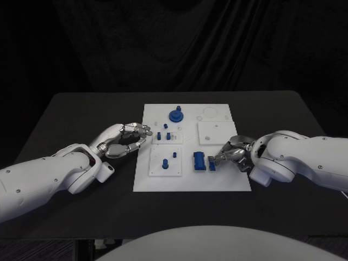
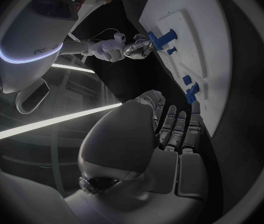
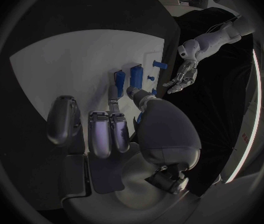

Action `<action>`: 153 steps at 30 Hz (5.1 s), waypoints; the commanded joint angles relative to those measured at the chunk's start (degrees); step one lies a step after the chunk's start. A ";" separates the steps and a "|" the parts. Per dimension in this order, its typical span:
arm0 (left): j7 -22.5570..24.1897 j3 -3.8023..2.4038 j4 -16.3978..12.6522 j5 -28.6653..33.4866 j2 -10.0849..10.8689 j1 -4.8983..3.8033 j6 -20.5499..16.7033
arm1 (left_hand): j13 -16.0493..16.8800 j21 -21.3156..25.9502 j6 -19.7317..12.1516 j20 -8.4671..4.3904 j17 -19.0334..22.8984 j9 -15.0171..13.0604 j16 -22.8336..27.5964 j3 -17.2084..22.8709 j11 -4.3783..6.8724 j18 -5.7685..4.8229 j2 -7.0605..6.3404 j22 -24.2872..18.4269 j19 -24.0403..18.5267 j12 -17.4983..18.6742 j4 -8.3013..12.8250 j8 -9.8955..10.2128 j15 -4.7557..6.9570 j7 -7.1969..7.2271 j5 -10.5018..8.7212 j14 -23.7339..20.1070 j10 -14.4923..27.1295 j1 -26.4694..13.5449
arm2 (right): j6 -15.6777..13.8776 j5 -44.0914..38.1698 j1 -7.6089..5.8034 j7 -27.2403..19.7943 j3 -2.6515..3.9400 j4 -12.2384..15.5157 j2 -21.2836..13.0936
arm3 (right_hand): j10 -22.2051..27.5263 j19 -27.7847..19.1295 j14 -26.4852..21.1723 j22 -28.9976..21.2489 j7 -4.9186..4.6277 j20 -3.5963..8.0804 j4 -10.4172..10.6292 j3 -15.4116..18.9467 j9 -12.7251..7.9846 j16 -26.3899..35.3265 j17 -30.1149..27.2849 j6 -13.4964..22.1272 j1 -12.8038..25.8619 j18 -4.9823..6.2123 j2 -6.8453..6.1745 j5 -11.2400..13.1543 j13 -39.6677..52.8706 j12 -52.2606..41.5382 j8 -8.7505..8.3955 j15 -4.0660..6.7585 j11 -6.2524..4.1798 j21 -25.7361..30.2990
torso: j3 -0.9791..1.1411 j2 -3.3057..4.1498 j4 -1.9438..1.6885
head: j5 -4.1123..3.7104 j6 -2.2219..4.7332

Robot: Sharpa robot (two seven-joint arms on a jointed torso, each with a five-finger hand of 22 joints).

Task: Assemble the parts on the task board

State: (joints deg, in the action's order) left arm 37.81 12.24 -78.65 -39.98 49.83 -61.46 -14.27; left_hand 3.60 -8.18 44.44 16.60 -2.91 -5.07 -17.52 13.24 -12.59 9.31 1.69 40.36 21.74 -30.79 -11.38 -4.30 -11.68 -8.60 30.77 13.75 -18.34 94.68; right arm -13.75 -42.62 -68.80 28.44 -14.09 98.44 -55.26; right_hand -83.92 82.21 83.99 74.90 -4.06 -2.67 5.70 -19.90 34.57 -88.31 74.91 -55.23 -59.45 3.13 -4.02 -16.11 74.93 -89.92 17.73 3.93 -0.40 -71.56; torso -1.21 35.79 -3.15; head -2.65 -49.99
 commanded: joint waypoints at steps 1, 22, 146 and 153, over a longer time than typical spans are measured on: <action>0.46 -0.05 -0.07 0.27 -0.07 0.09 0.62 | 0.06 -0.36 0.02 0.10 -0.06 0.08 -0.23 0.39 -0.30 -0.50 0.35 -0.10 0.43 -0.25 0.16 -0.16 -0.07 -0.32 0.33 0.53 -0.10 0.05 | 0.07 -0.57 -0.09 0.36 0.02 0.25 -0.24 | -6.08 0.06 5.05 9.73 -0.08 -0.25 0.19 0.74 0.11 -0.05 12.16 0.17 0.63 0.94 -0.05 0.21 15.07 -0.08 -0.25 -0.51 0.46 -0.19 | 0.03 -0.02 0.01 | 0.08 -0.01; 0.90 -0.05 -0.18 0.27 0.31 0.15 0.24 | 0.05 -0.39 0.03 0.10 -0.05 0.09 -0.22 0.45 -0.33 -0.54 0.35 -0.11 0.49 -0.23 0.20 -0.16 -0.11 -0.33 0.35 0.54 -0.13 0.03 | 2.18 -16.36 0.10 -2.29 -0.10 5.31 -4.95 | -6.08 0.54 5.17 10.02 2.24 1.30 1.71 9.85 19.81 -0.22 12.48 7.99 -4.31 0.74 -0.64 -0.02 15.07 -0.08 21.58 1.11 -1.54 -1.17 | -0.02 -0.03 -0.07 | 0.43 -0.01; 11.03 -0.07 -5.78 12.17 3.50 -0.37 -9.82 | -1.19 6.04 -20.87 -6.25 1.93 2.72 12.99 -5.95 9.40 1.06 0.87 -20.46 -17.03 12.37 -5.46 2.03 8.56 4.75 -5.52 -12.37 13.31 -10.18 | -27.00 -5.37 -2.47 -44.27 -0.08 0.10 -4.18 | 44.86 -28.36 -30.87 -5.75 -2.97 -5.33 10.80 12.67 27.61 34.02 -29.48 27.04 -12.49 6.54 -0.77 -0.21 -15.14 28.38 32.88 -6.22 5.18 47.36 | 1.05 -3.02 0.63 | 1.96 -0.01; 12.79 -0.07 -4.00 18.03 1.46 -0.37 -6.21 | -2.10 7.04 -33.17 -6.91 2.91 3.60 17.52 -15.13 14.24 0.88 2.76 -30.69 -20.27 19.94 -5.42 2.88 9.74 16.22 -5.52 -13.75 17.74 -13.86 | -28.10 2.46 -1.80 -53.50 -0.11 -2.81 -3.39 | 57.82 -36.31 -44.91 -17.07 -3.90 -10.89 10.88 12.90 21.63 44.69 -38.43 34.31 -13.35 5.81 -0.13 -0.18 -24.56 33.45 36.75 -12.96 12.07 62.27 | 1.63 -5.85 1.47 | 2.95 -0.01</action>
State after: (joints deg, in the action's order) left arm 38.80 12.24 -82.89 -27.16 51.67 -61.68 -22.87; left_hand 1.58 -1.31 11.73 9.64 -0.13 -1.54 -0.20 -0.98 1.15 9.30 4.53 10.24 1.81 -11.53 -16.81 -1.82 -1.95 6.68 25.43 0.31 -0.68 81.42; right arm -38.62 -46.32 -70.92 -17.38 -14.21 96.04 -58.69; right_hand -27.07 46.45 40.04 59.00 -7.92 -13.24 16.28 -6.97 56.95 -44.52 37.46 -21.29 -72.31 9.43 -4.13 -16.11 51.37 -56.83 54.15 -8.55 11.19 -10.53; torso 0.10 31.35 -2.10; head 0.03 -49.99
